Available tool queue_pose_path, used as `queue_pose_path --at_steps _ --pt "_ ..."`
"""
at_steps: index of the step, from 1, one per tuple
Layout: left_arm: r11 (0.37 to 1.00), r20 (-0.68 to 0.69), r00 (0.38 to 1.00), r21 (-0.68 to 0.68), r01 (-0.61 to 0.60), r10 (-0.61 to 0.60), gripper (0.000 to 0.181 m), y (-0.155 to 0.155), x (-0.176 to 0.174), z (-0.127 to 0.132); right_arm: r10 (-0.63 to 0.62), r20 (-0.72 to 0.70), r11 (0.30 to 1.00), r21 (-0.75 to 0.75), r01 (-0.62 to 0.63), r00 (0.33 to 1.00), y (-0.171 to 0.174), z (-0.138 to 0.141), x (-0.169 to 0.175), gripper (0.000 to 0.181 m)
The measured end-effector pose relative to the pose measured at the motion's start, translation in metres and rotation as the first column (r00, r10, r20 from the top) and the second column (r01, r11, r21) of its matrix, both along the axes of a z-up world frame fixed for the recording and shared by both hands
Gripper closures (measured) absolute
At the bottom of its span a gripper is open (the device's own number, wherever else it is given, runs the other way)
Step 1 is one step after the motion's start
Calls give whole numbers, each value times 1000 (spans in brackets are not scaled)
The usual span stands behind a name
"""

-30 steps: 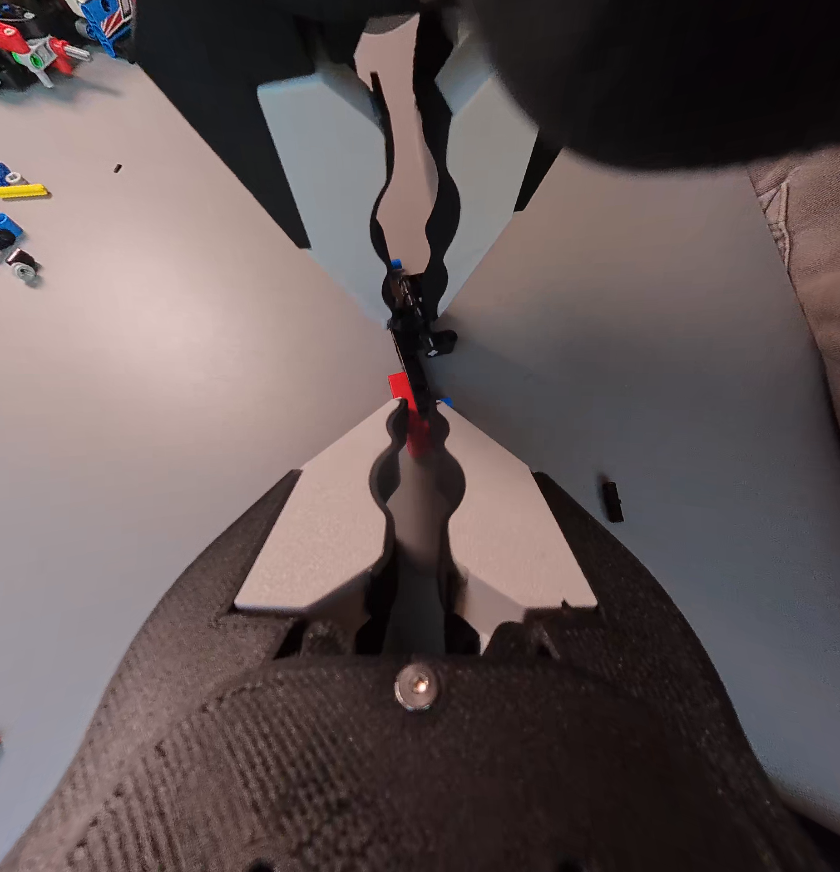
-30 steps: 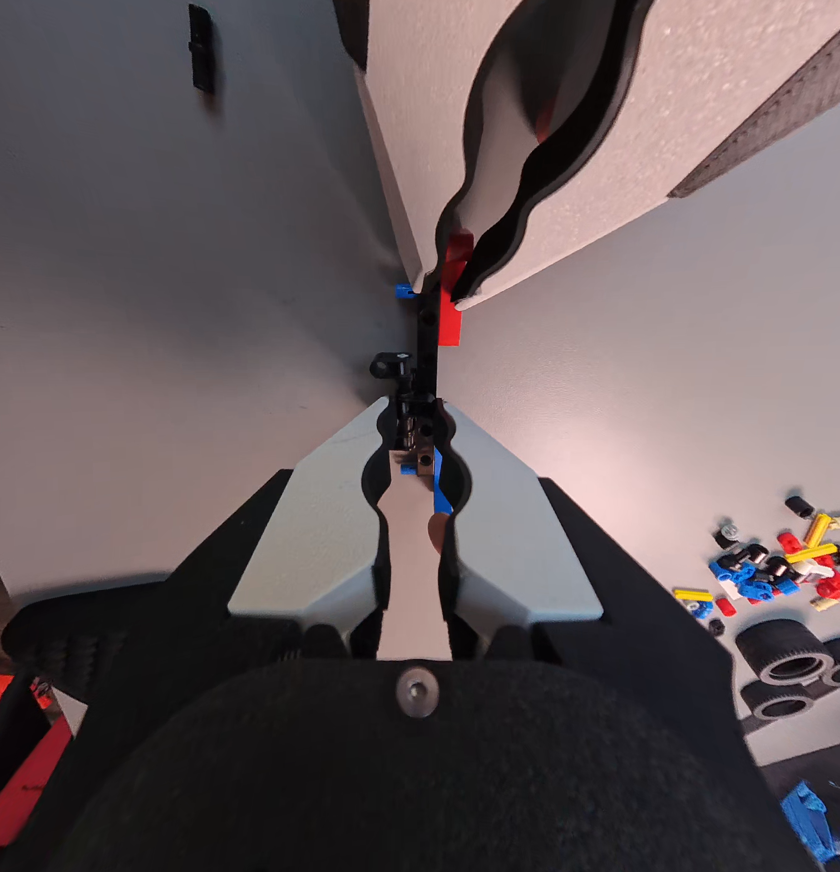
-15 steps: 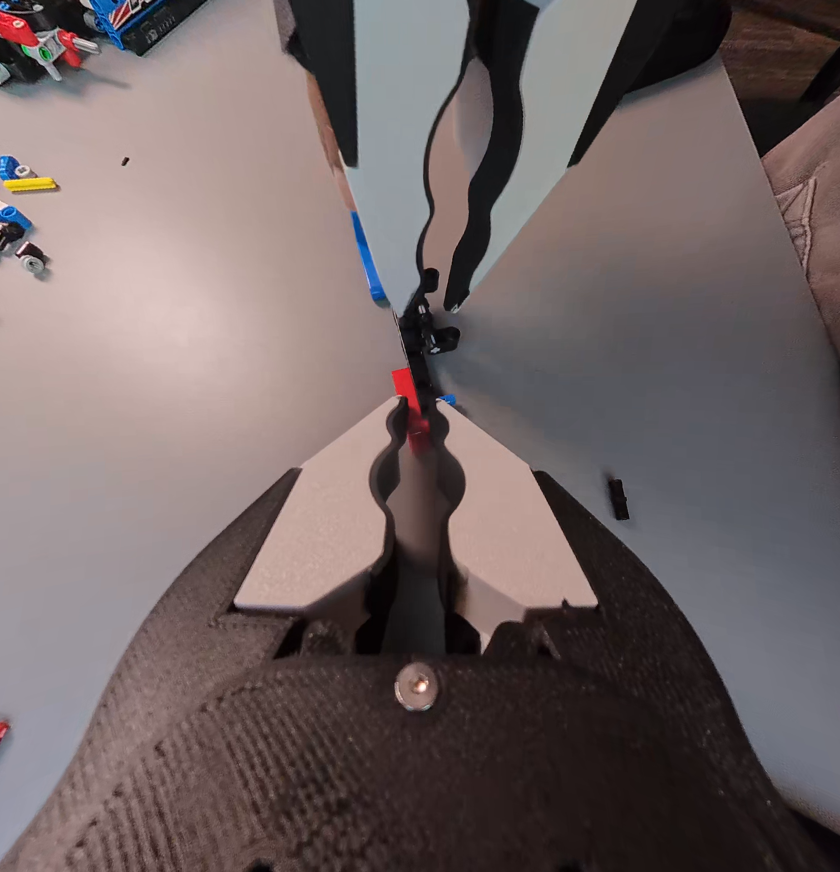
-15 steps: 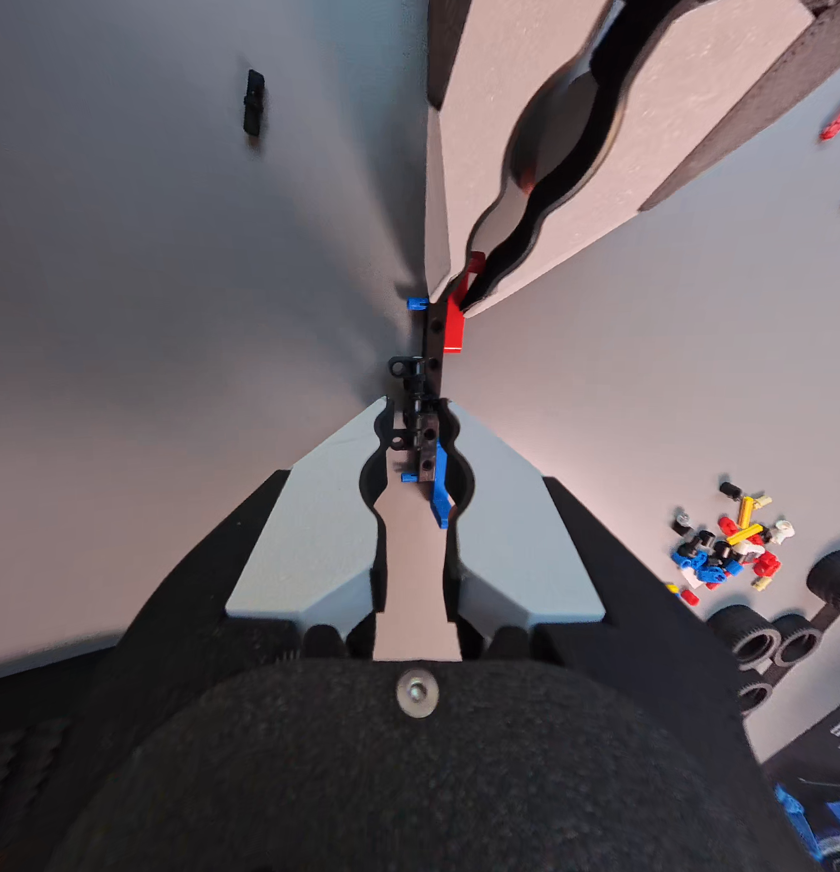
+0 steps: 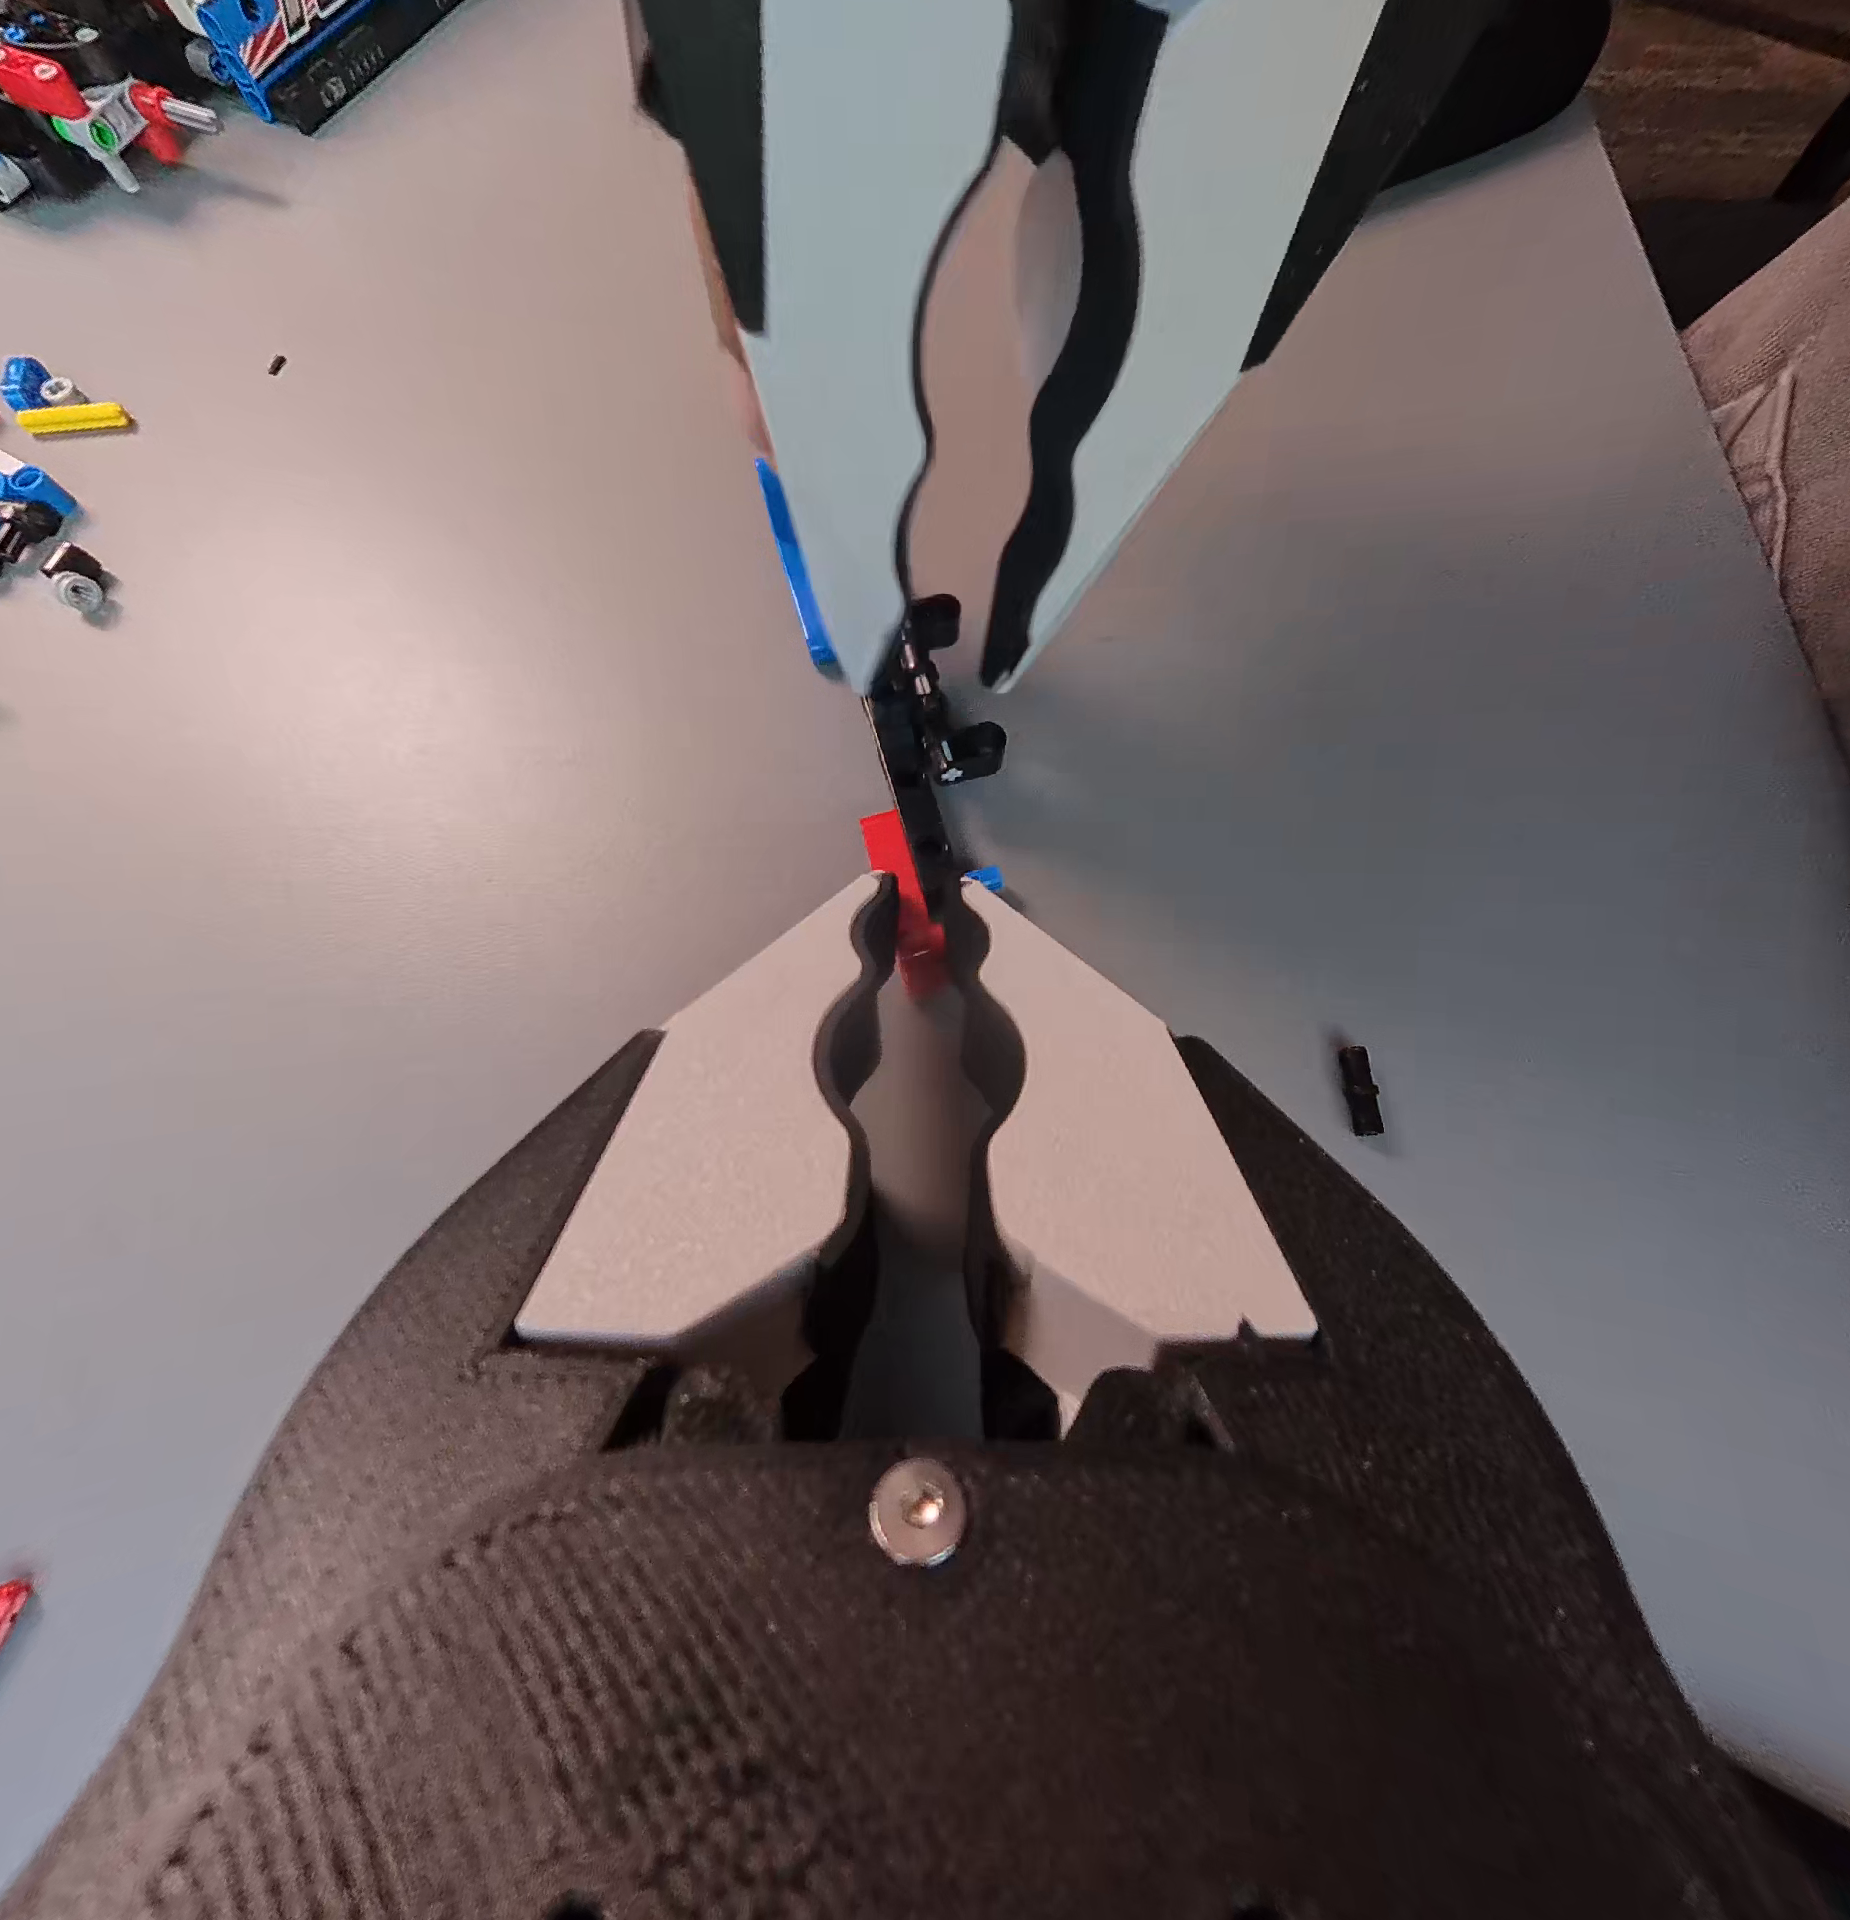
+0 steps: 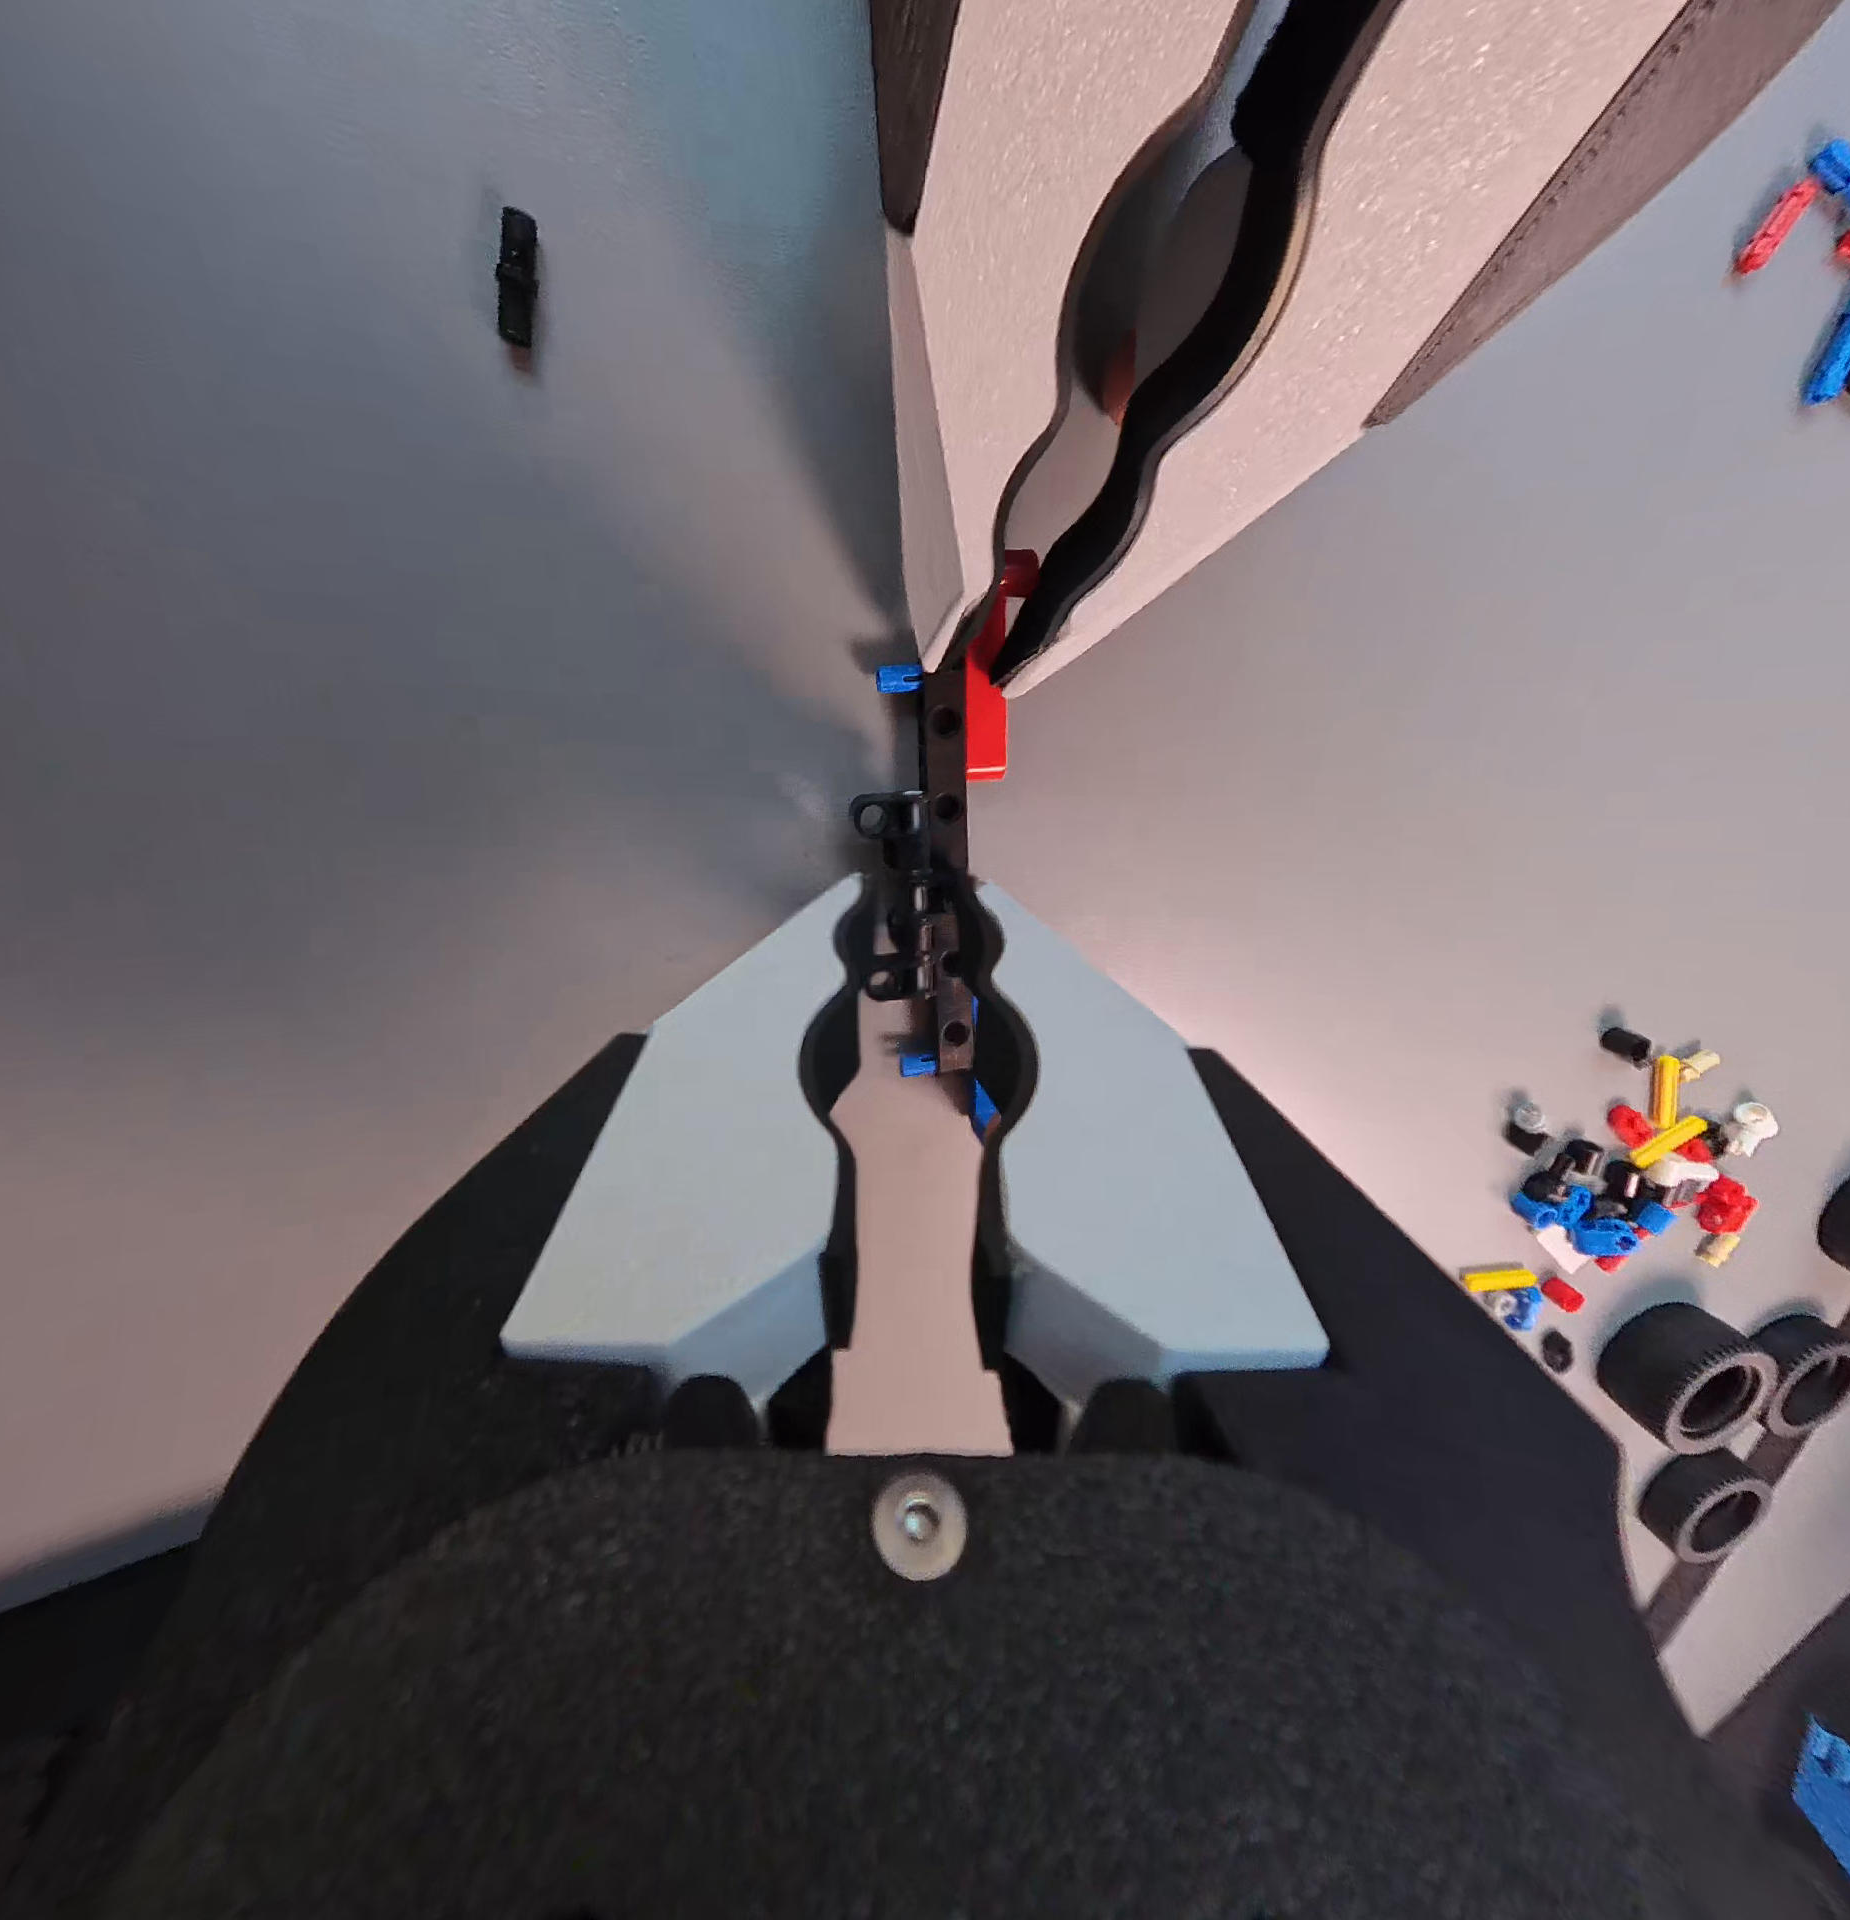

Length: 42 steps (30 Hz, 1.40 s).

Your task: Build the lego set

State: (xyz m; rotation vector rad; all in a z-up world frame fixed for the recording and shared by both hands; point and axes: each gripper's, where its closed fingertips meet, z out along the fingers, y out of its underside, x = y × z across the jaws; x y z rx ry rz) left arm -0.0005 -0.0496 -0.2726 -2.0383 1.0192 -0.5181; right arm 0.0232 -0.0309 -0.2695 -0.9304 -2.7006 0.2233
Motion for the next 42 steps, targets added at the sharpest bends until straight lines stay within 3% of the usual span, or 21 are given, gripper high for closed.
queue_pose_path --at_steps 2,4,6,10,13,15,18,20,22,24,26,28,31,34,35,37,39,42 --pt "1000 -3 1000 4 5 -5 174 -1 -1 0 -76 -29 994 -84 74 997 2 6 5 127" --pt "1000 -4 1000 11 10 -10 173 -2 -1 1 -125 -99 983 -147 110 987 8 16 11 123" --pt "1000 -3 1000 13 19 -19 167 -3 0 1 -132 -165 989 -91 119 977 23 13 21 121" --pt "999 5 1000 36 29 -29 151 -3 -3 5 -162 -266 978 -173 118 950 33 8 24 122" --pt "999 8 1000 37 -4 3 149 -3 -9 8 -173 -287 962 -255 99 942 43 6 27 129" --pt "999 4 1000 30 -23 23 153 -3 -10 7 -180 -274 939 -333 82 945 44 3 26 144" --pt "999 -19 999 -27 -42 41 173 -1 -11 -1 -182 -246 915 -398 73 952 42 -1 17 174" --pt "993 9 997 -93 -70 71 175 1 -14 -1 -212 -128 871 -475 128 969 39 -2 18 175" --pt "965 105 989 -250 -79 108 175 0 -13 2 -286 68 771 -576 272 956 37 -1 20 175" --pt "918 222 959 -388 -81 178 175 4 -13 9 -321 28 735 -623 268 947 41 13 12 163" --pt "858 322 916 -511 -46 240 175 7 -14 16 -266 -146 774 -622 121 953 32 40 11 140" --pt "810 404 868 -587 4 289 175 9 -14 23 -161 -376 883 -467 -37 913 22 54 12 131" --pt "758 491 813 -645 98 313 175 8 -8 31 -14 -520 983 -163 -84 854 18 36 6 141" --pt "731 513 792 -670 129 331 174 10 -4 30 -58 -512 979 -199 -53 857 22 27 2 167" --pt "744 513 786 -660 105 344 170 14 -6 30 -108 -471 966 -258 -20 875 25 26 1 167" --pt "825 445 832 -564 -26 331 139 26 -18 28 -203 -324 921 -383 68 924 29 22 5 168" --pt "922 304 921 -368 -124 245 131 29 -26 25 -251 -243 875 -471 112 937 32 24 3 168" --pt "975 128 978 -168 -145 167 129 31 -18 15 -265 -156 871 -461 168 951 41 12 -3 168"
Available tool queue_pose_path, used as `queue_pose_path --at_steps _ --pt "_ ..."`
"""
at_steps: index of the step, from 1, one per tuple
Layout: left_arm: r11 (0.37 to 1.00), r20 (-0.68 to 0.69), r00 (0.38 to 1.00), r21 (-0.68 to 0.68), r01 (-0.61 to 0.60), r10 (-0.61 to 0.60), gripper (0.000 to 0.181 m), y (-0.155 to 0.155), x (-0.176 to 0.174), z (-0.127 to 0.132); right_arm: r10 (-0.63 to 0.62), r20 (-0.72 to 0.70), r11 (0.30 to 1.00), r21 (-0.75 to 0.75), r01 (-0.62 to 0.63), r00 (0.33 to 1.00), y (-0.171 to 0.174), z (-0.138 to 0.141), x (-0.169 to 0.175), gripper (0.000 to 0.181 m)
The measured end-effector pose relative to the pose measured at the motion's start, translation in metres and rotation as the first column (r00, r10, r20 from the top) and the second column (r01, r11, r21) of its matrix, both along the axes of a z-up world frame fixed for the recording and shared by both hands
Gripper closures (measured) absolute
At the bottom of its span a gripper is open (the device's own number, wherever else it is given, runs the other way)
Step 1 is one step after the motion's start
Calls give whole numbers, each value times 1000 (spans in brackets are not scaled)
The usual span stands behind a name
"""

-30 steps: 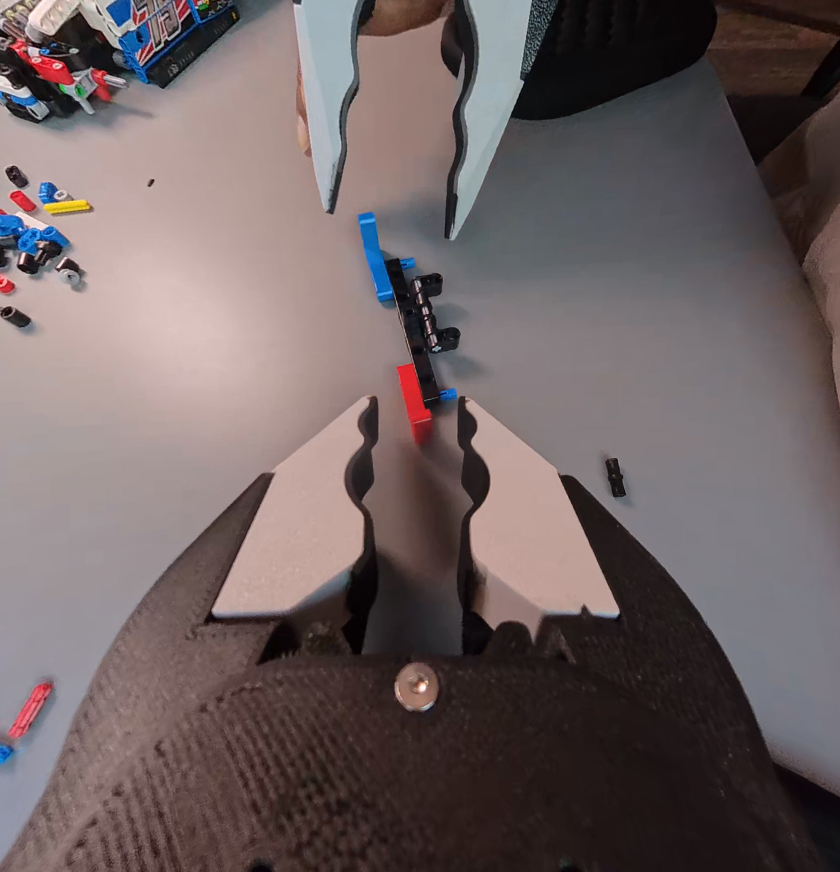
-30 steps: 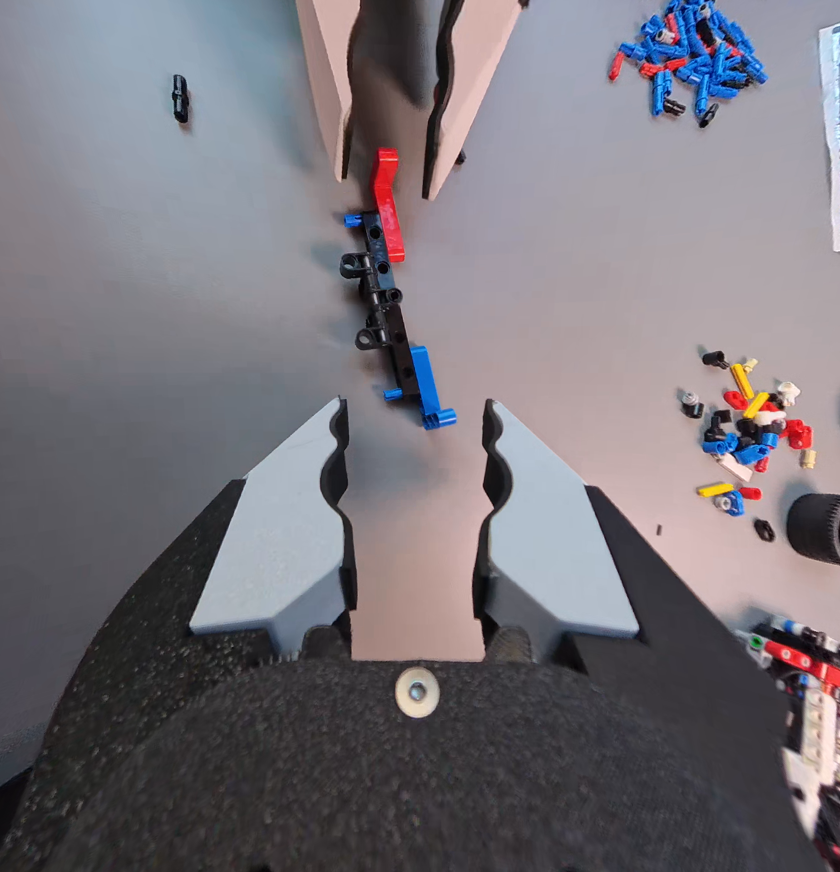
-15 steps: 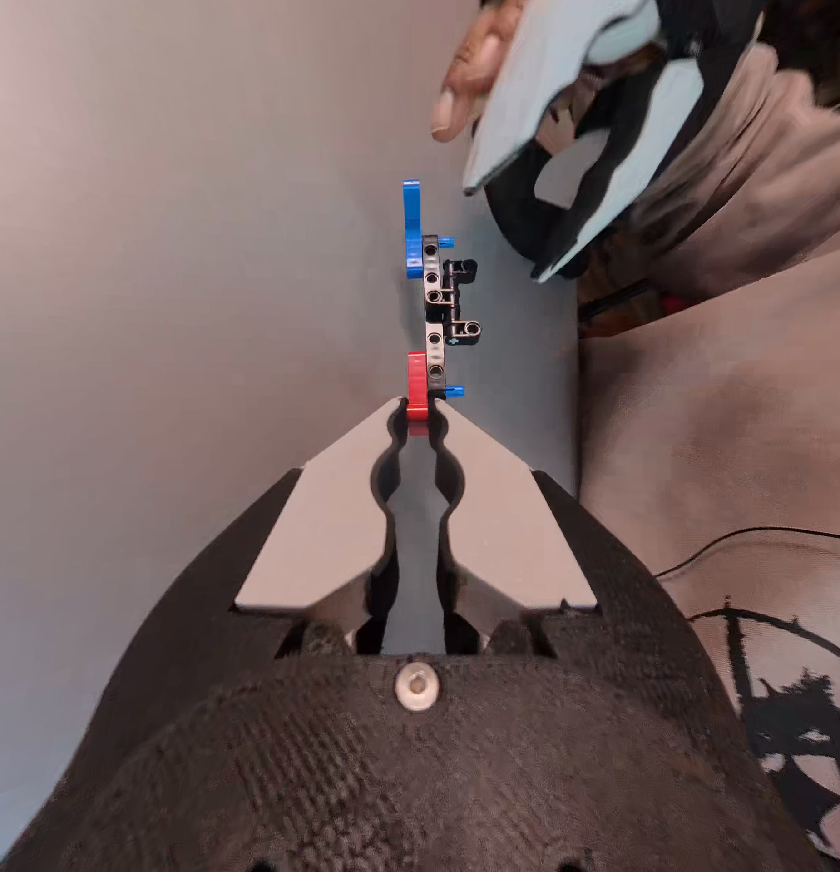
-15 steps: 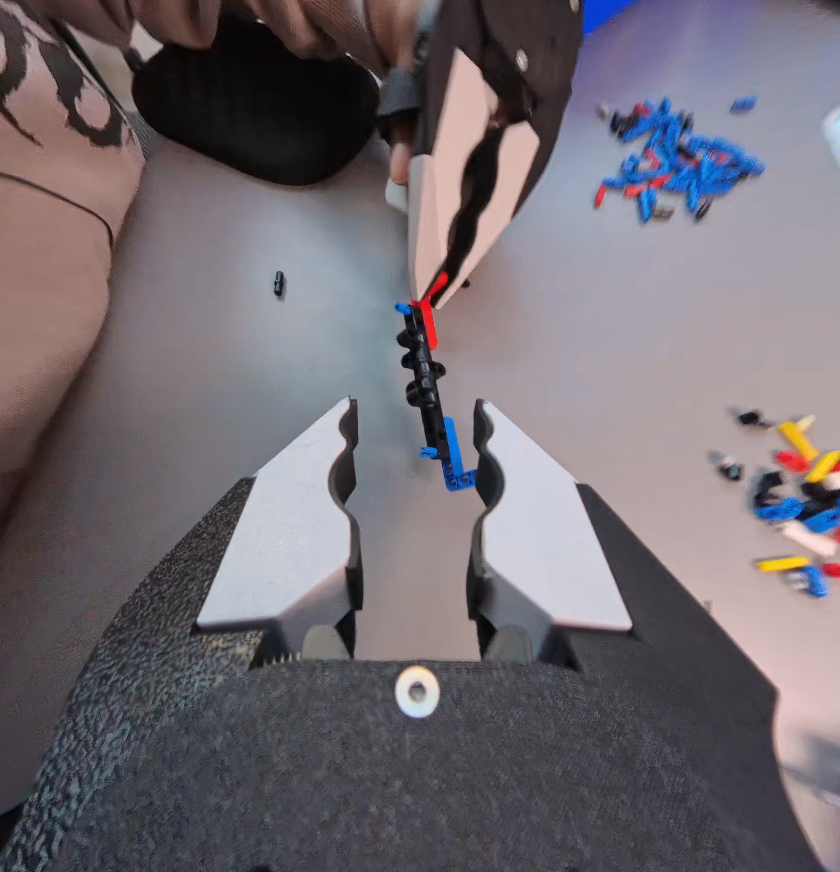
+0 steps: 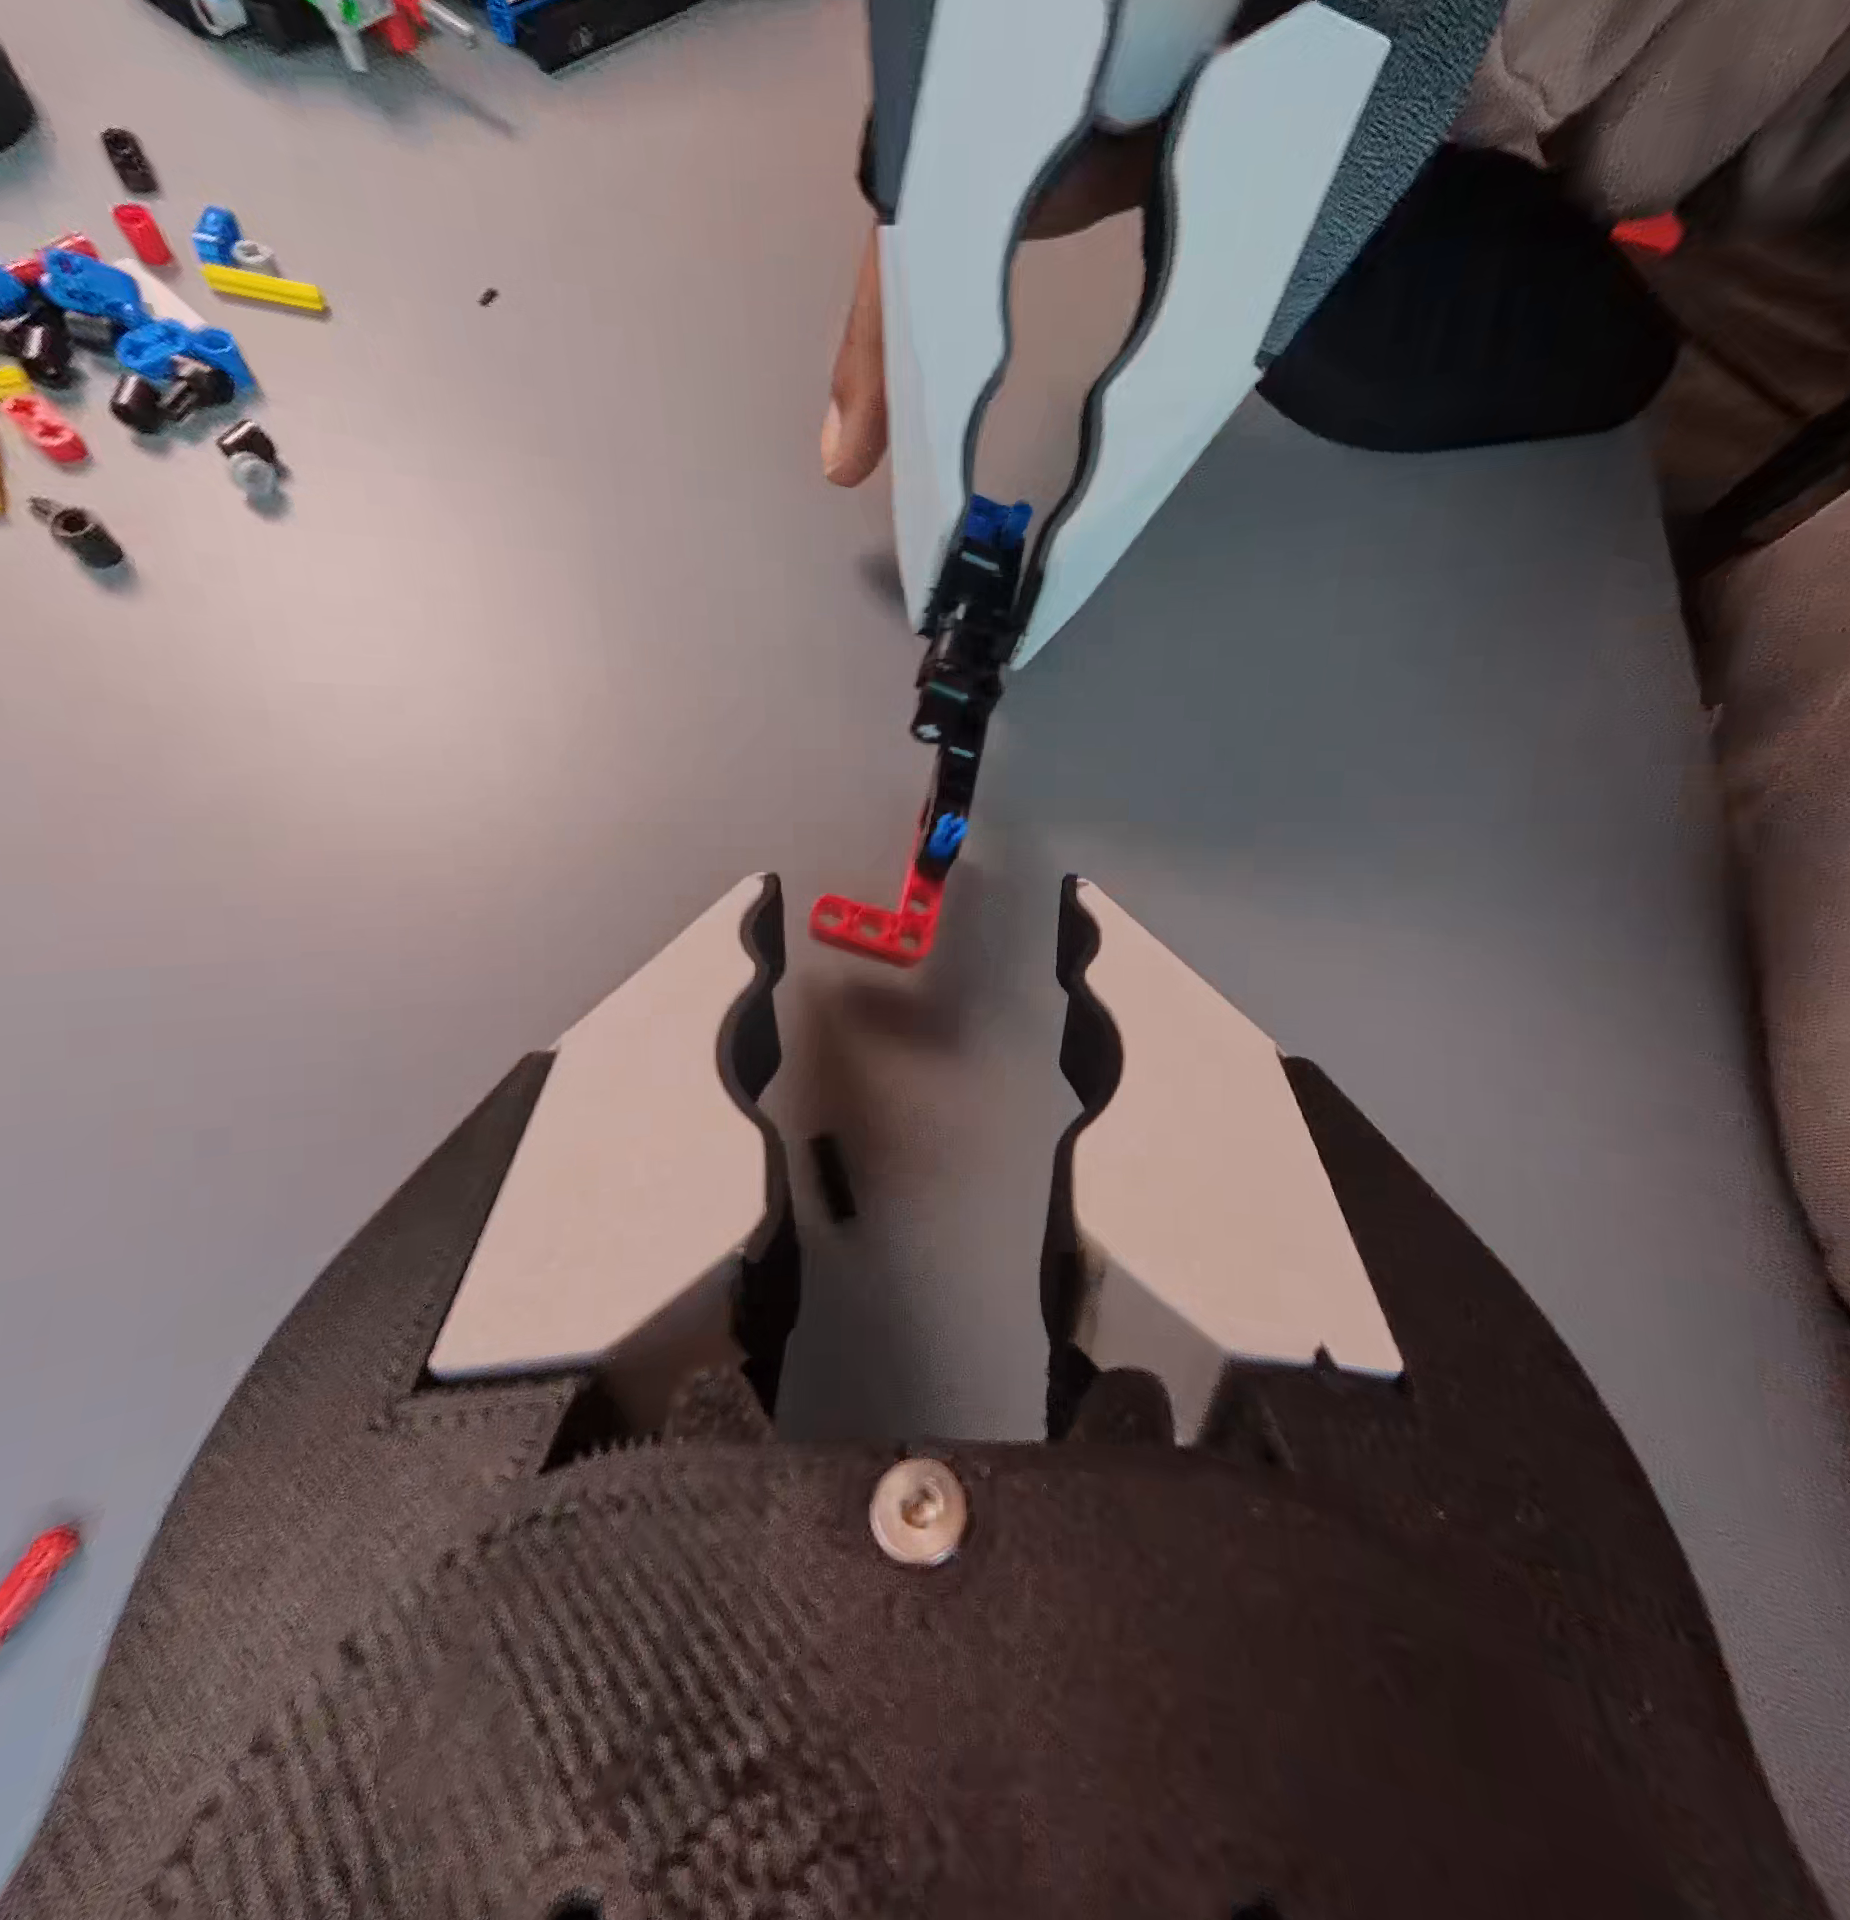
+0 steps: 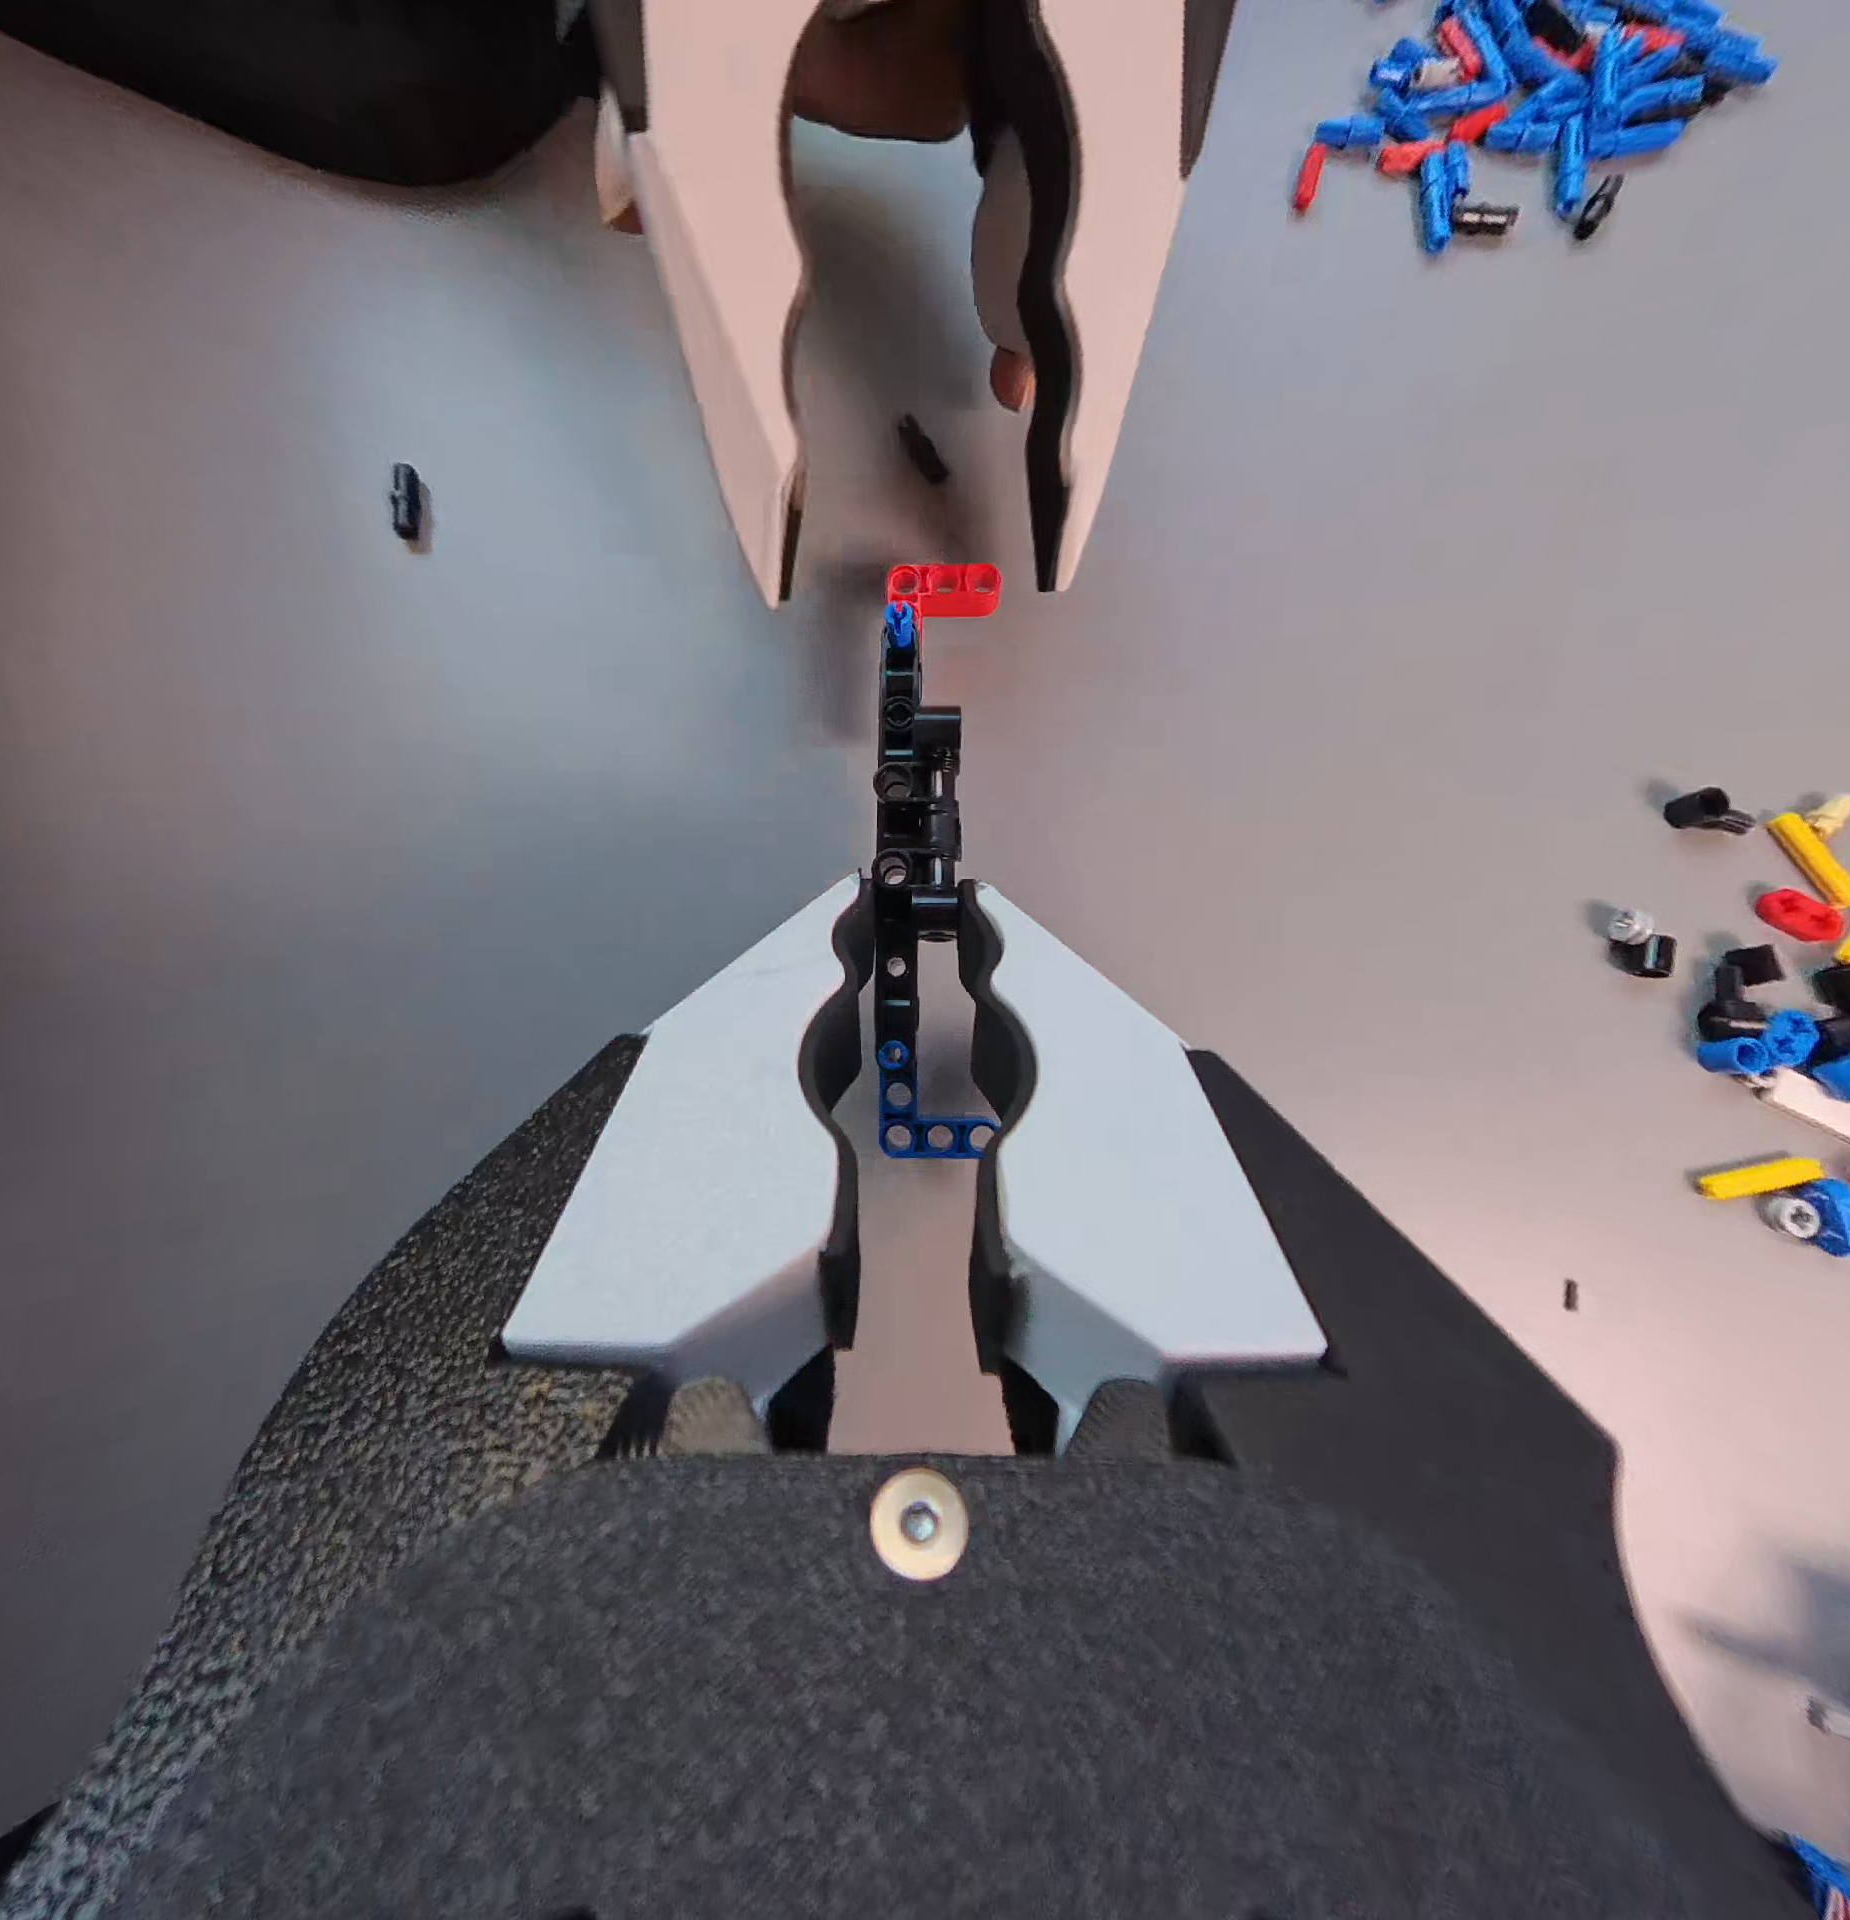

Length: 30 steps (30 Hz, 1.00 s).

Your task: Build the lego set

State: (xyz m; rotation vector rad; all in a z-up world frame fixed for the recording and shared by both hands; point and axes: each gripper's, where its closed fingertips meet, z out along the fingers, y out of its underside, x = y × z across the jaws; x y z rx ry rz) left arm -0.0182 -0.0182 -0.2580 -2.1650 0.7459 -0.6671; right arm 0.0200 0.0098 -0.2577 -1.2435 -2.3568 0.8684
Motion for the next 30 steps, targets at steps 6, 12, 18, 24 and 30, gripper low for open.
queue_pose_path --at_steps 6,12,18,24,30 --pt "991 -237 972 126 39 -8 173 15 6 -21 -2 8 1000 28 1 1000 1 -12 -17 167" --pt "991 -225 974 119 58 -30 175 14 7 -22 -65 -140 998 -30 62 988 6 11 -15 154" --pt "987 -242 970 142 73 -37 174 17 1 -21 -144 -237 990 -38 139 961 29 23 5 146" --pt "975 -254 960 155 157 -114 175 25 -6 -21 -92 -127 996 -27 89 988 36 -12 5 133" --pt "973 -233 959 123 195 -163 175 43 -7 -21 -45 -107 998 43 50 993 48 -19 -14 160"
